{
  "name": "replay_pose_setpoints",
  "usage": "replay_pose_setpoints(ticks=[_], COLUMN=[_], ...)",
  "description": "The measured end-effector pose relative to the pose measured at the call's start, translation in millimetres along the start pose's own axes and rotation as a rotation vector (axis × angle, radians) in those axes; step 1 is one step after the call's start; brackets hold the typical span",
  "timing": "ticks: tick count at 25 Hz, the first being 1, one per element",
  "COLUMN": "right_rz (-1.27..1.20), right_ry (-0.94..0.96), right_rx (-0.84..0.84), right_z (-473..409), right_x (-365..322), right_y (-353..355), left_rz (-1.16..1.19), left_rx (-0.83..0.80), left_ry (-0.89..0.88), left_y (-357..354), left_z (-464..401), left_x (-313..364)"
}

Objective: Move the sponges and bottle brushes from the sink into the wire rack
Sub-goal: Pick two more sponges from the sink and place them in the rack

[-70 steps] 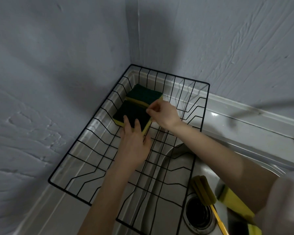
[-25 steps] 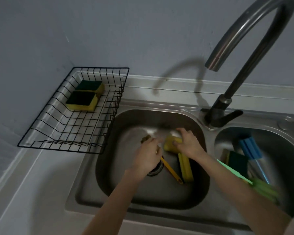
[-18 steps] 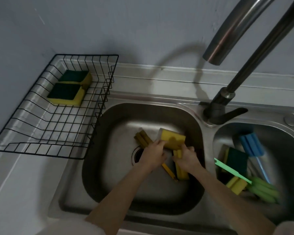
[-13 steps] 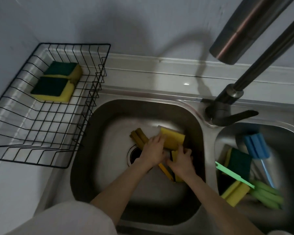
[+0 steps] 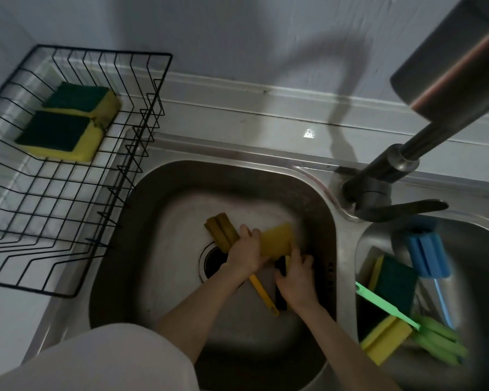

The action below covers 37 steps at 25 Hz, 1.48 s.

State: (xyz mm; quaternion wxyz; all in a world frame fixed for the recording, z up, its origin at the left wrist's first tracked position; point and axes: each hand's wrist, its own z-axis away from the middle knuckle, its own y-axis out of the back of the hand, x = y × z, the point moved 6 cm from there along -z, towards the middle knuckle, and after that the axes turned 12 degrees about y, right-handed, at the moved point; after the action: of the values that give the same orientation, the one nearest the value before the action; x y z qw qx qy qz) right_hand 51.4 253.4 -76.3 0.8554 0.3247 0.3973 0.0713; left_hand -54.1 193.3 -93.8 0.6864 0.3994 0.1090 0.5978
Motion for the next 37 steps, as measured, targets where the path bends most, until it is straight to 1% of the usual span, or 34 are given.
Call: replay_pose_setpoints(ticks=[3, 6, 10, 12, 15, 17, 20, 23, 28, 31, 33, 37], right_rz=[-0.035, -0.092, -0.181, -0.226, -0.294, -0.350, -0.410, -0.478, -0.561, -0.632, -0.592, -0.517], right_ry=[0.006, -0.023, -0.026, -0.038, -0.023, 0.010, 0.073, 0.134, 0.270, 0.325, 0.376, 0.492], right_rx=[0.001, 0.026, 0.066, 0.074, 0.076, 0.094, 0.103, 0.154, 0.229, 0.197, 0.175, 0.185], right_z=[1, 5, 12, 16, 26, 34, 45, 60, 77, 83, 85, 86], right_x=[-3, -5, -11, -17, -33, -45, -63, -83, -121, -148, -165, -205], right_y=[3, 7, 14, 19, 26, 32, 40, 49, 65, 65, 66, 67], left_rz=[0.057, 0.207, 0.345, 0.425, 0.577, 0.637, 0.706, 0.706, 0.700, 0.683, 0.666, 0.662], left_rx=[0.022, 0.060, 0.178, 0.203, 0.240, 0.286, 0.298, 0.338, 0.539, 0.668, 0.739, 0.827], left_ry=[0.038, 0.036, 0.017, -0.018, -0.117, -0.143, -0.142, -0.123, -0.230, -0.276, -0.267, -0.215], left_y=[4, 13, 32, 44, 65, 78, 91, 108, 162, 191, 205, 228], left_z=[5, 15, 36, 50, 74, 92, 114, 141, 190, 216, 227, 243], left_x=[-7, -8, -16, -19, -18, -23, -33, -44, -59, -75, -91, -129])
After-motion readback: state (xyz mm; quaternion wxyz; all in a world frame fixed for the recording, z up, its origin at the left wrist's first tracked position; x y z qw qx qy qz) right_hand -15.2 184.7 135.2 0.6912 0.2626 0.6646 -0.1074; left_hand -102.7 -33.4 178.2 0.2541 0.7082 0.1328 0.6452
